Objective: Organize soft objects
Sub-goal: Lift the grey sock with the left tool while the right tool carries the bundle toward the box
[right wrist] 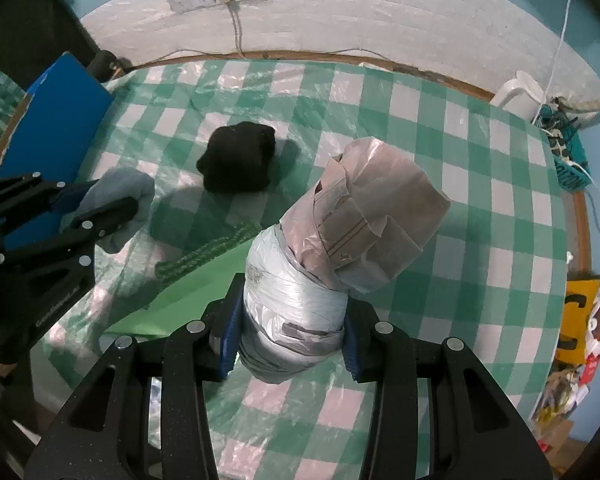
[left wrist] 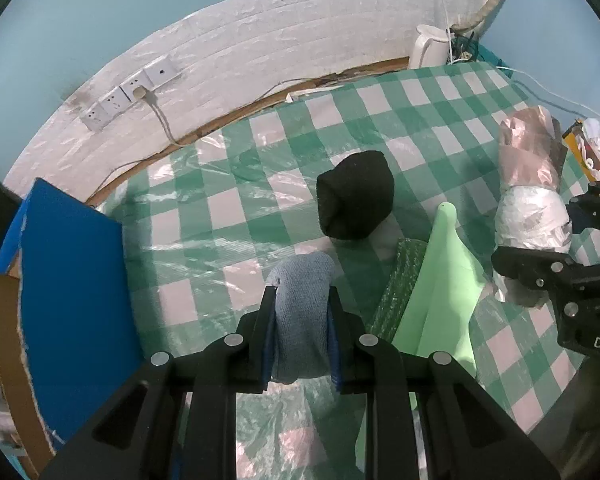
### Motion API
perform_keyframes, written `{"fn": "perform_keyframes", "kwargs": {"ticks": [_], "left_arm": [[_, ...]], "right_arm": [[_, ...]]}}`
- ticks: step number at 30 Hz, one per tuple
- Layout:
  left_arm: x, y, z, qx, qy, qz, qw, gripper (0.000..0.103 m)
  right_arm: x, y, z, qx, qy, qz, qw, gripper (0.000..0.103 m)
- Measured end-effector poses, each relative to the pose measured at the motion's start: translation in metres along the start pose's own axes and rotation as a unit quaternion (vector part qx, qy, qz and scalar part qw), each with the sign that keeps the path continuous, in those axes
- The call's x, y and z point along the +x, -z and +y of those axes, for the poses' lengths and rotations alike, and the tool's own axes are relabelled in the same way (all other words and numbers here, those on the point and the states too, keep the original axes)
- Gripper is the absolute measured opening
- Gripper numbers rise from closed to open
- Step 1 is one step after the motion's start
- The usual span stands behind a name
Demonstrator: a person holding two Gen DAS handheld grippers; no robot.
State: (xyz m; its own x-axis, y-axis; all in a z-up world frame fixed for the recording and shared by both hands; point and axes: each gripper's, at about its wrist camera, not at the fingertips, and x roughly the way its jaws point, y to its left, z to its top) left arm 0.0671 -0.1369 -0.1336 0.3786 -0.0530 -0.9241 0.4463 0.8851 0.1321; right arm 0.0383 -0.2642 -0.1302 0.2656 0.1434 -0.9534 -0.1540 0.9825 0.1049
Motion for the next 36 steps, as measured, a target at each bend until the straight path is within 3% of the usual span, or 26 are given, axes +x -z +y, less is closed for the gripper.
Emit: {"fn": "perform_keyframes", "kwargs": {"ticks": [36], "left_arm": [[-0.077,0.049,0.048,-0.043,-0.056,-0.050,0.9962,0.022]], "right_arm": [[-0.052,-0.013,0.079,-0.080,-0.018,-0.052,0.995,0.041]]}}
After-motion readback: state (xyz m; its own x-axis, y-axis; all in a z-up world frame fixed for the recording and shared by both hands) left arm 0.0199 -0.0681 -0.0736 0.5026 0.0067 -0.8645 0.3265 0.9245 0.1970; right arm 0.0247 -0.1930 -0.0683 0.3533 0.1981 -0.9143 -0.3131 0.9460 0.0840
